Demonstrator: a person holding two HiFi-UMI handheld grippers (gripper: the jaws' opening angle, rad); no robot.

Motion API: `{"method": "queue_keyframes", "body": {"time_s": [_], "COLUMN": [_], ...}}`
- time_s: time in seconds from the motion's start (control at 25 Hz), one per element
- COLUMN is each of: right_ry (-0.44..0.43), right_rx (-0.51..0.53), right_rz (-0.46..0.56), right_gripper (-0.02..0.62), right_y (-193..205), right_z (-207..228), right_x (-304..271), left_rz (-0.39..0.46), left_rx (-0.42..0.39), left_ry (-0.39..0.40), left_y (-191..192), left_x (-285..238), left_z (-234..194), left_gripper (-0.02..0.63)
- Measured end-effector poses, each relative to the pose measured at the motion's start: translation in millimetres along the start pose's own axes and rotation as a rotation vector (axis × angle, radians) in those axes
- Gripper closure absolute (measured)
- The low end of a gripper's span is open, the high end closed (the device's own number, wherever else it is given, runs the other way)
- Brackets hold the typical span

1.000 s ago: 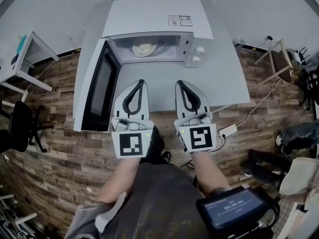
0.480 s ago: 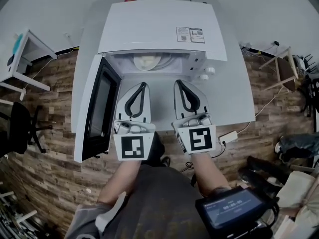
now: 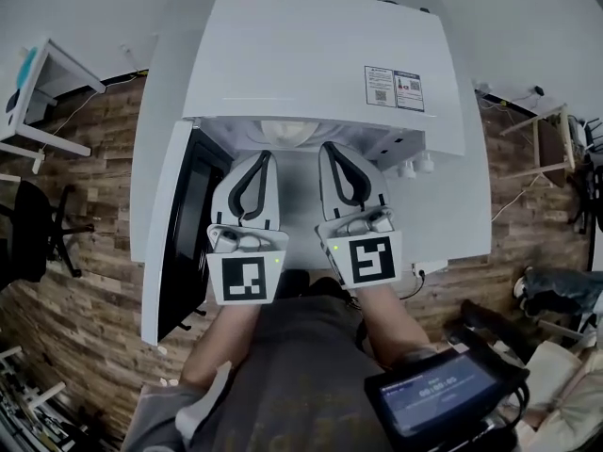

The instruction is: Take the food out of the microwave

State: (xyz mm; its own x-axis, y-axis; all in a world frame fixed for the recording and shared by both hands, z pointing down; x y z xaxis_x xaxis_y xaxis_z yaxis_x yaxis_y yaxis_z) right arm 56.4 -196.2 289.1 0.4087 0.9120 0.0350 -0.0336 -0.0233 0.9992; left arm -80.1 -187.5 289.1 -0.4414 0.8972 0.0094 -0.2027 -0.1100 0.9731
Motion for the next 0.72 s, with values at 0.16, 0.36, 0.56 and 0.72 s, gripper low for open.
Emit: {"method": "queue_keyframes", "body": {"time_s": [0.16, 0.36, 0.56, 0.72], "right_ry": [-0.014, -0.068, -0.11, -0.114], "right_rx": [-0.01, -0.003, -0.011, -0.029], "right_rz": [-0.014, -0.028, -0.067, -0.097], "right_gripper": [0.589, 0.589, 0.589, 0.588], "right_y": [2, 10, 30, 54], "right_z": [5, 6, 9, 12], "right_x": [-10, -19, -21, -20], "left_rz": [-0.007, -0.019, -0.048, -0.053], "left_rx": [-0.033, -0.025, -0.001, 0.002], "left_ry": [-0.007, -0.036, -0.059, -0.069], "left_y": [-1, 4, 21, 38], "left_x": [-8, -14, -17, -16], "left_z": [-4, -3, 6, 13], "left_gripper": [0.6, 0.6, 0.6, 0.6]}}
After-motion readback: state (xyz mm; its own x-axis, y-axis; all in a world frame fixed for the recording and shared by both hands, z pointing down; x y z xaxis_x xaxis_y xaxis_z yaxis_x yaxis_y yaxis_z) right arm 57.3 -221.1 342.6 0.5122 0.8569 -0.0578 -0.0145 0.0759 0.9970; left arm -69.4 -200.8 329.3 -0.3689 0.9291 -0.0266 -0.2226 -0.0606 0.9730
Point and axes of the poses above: the fingertips, and each gripper's own axes: x backward along the fingers, z to its right, y out of its underside, the point moved 7 cm from there along x, backward along the fingers, and after that the axes turned 5 degrees about -x, right-handed, at the moved point
